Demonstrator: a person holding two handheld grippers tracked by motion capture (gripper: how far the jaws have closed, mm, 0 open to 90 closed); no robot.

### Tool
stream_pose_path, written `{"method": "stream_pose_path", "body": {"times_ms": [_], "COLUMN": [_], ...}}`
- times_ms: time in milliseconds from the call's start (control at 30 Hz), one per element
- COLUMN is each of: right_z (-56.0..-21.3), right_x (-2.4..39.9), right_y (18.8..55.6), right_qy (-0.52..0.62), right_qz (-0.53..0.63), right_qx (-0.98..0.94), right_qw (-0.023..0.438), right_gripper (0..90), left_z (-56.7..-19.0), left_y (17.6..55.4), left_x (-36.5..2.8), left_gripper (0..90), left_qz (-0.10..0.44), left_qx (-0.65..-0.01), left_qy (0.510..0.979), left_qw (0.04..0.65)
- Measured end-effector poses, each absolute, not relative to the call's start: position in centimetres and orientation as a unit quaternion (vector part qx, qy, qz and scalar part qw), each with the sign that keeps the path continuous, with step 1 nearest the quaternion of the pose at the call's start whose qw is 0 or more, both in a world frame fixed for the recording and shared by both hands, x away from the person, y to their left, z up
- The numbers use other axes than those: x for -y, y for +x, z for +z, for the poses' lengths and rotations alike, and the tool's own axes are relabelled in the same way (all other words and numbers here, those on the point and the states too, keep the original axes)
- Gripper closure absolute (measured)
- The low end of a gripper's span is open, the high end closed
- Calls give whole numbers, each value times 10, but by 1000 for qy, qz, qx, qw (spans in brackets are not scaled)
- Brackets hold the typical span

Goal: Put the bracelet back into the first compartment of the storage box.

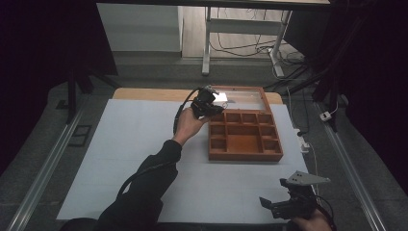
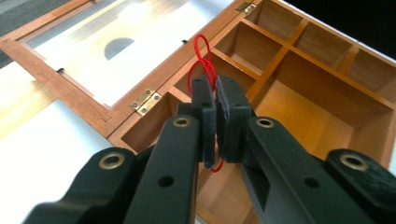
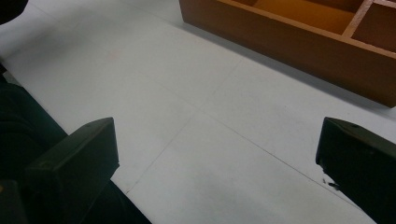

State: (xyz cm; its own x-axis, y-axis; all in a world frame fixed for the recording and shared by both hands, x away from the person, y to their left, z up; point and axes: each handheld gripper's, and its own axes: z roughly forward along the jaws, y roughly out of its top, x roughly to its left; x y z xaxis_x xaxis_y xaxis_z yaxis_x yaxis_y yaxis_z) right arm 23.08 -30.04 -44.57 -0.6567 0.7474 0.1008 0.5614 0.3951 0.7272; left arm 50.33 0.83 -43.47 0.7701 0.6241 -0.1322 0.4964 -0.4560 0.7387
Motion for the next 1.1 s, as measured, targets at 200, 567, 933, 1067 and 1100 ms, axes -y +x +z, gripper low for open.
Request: {"method": "stream_pose_path", "body": {"times_ms": [200,567,933,1067,1100], "right_z": [-446,-446,-446,-446,-446], "right_x": [300,301,301,301,301], "right_y": [231,231,231,231,231], "right_qy": [394,396,395,395,395], "right_qz": [382,384,385,385,385], "right_qx": [-827,-826,-826,-825,-825], "right_qw": [122,120,120,120,120], "right_gripper": [0,0,0,0,0], "left_z": [-438,-456,-475,-481,-483], "left_y": [508,516,520,522,522], "left_x": [-6,-5,-2,-1,-1], "left_gripper": [862,860,860,860,860], "left_qz": [85,90,92,88,87], "left_qx": [-333,-339,-346,-350,-351], "left_qy": [851,854,859,860,861], "left_qw": [398,384,366,360,359]}}
